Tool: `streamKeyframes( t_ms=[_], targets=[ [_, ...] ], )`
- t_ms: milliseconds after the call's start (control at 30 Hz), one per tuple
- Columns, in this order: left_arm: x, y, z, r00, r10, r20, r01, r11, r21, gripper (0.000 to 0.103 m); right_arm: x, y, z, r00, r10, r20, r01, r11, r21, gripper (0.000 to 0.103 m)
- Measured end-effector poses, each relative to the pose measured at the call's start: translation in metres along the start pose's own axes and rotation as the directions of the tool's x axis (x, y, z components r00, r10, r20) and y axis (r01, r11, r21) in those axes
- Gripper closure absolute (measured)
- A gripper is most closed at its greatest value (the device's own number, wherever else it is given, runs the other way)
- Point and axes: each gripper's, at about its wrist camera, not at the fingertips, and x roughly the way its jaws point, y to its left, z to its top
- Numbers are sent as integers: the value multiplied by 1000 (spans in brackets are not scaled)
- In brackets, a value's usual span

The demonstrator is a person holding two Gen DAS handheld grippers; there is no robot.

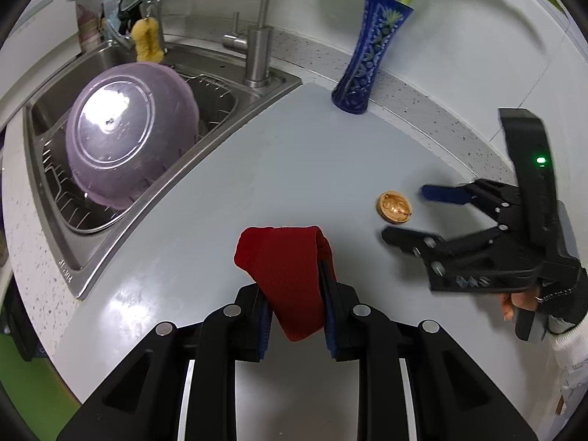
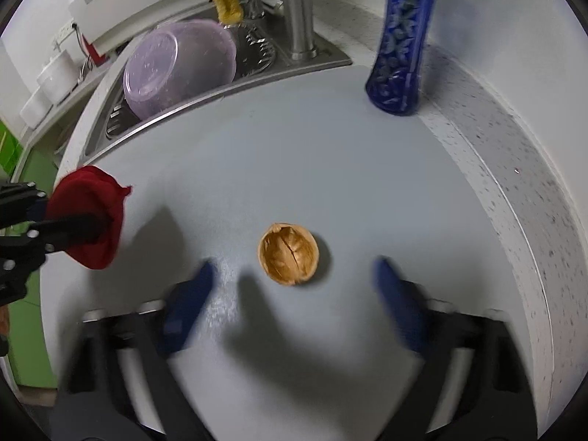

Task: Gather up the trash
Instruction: 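Grasp the red cloth with the left tool while the right tool grasps the walnut shell, then carry the cloth and walnut shell over the pink wastebasket with both tools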

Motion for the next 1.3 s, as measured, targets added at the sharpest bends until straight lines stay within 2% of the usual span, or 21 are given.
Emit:
streamKeyframes(
  t_ms=[33, 67, 133, 333, 600, 733, 933, 1067, 1300],
  targets=[
    [-1, 2, -1, 1000, -1, 2, 1, 1000, -7, 80, 3, 2, 1, 1000, -3, -7, 3, 1000, -8, 47],
    [-2, 3, -2, 1000, -1, 3, 1, 1000, -12, 80, 7, 2, 2, 1000, -2, -16, 2, 1000, -12, 49],
    [-4, 6, -3, 1000, -1, 6, 1, 1000, -22, 80, 7, 2, 4, 1000, 0, -6, -1, 1000, -16, 68],
    [-15, 8, -9, 1000, -1, 15, 2, 999, -40, 80, -4, 6, 1, 1000, -5, 16, 6, 1000, -17, 69],
    [-65, 11, -34, 998, 14, 55, -10, 998, -68, 80, -73, 35, -9, 997, -12, 82, 15, 999, -39, 69],
    [-102, 21, -59, 996, 43, 83, -35, 995, -96, 80, -110, 72, -19, 993, 8, 118, 3, 996, -88, 69],
    [-163, 49, -119, 986, 118, 114, -97, 979, -181, 80, -149, 158, -36, 986, 96, 139, -66, 976, -208, 69],
    [-211, 75, -175, 976, 181, 118, -146, 955, -259, 80, -165, 220, -52, 976, 170, 134, -127, 951, -283, 69],
    [-281, 113, -264, 958, 267, 107, -209, 902, -377, 80, -184, 338, -85, 950, 298, 93, -236, 881, -410, 69]
  ],
)
